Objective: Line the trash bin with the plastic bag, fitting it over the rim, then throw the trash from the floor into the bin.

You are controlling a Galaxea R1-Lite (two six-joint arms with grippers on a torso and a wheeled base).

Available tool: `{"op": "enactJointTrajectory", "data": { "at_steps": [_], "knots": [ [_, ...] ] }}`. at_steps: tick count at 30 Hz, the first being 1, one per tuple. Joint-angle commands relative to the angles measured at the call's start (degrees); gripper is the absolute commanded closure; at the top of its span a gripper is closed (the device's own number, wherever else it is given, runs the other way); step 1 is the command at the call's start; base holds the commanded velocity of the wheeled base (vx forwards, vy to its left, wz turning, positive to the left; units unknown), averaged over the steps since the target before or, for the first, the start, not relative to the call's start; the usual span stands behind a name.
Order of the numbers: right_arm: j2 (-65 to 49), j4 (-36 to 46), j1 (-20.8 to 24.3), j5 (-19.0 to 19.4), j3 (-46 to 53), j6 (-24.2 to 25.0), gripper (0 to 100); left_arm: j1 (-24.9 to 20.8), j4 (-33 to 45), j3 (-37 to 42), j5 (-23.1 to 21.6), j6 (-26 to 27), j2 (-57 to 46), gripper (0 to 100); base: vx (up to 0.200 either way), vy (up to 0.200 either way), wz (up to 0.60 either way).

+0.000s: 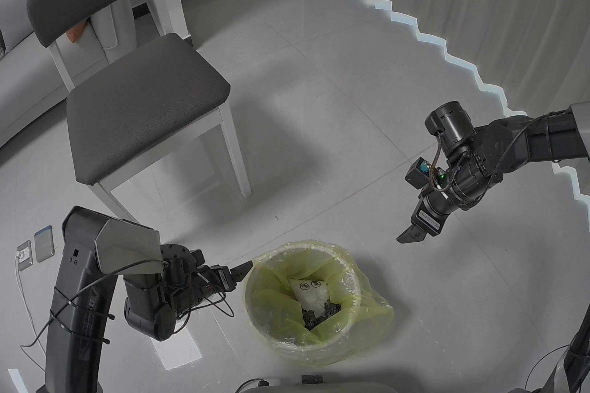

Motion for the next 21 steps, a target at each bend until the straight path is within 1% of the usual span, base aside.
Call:
{"op": "enactJointTrajectory", "data": {
  "at_steps": [1,5,8,13,17,21],
  "knots": [
    [-2.9,-0.3,-0.1,0.1,1.5,-0.4,0,0.3,0.4,-1.6,0.3,0.1,0.5,0,0.000,0.000,0.00],
    [-3.8,-0.3,-0.1,0.1,2.7,-0.6,0,0.2,2.7,-2.4,0.3,1.9,0.2,0,0.000,0.000,0.00],
    [-4.0,-0.3,-0.1,0.1,3.3,-0.7,0,-0.2,6.4,-4.0,0.3,3.9,-0.5,0,0.000,0.000,0.00],
    [-4.9,-0.3,0.5,0.0,4.2,-0.9,0,-0.6,11.3,-6.4,0.3,9.7,-1.2,0,0.000,0.000,0.00],
    [-5.2,-0.3,0.7,0.0,4.3,-0.9,0,-1.1,11.5,-7.1,0.6,10.6,-1.1,0,0.000,0.000,0.00],
    [-5.7,-0.3,0.7,0.0,4.8,-0.8,0,0.1,10.1,-5.9,0.9,10.2,-1.3,0,0.000,0.000,0.00]
  ]
}}
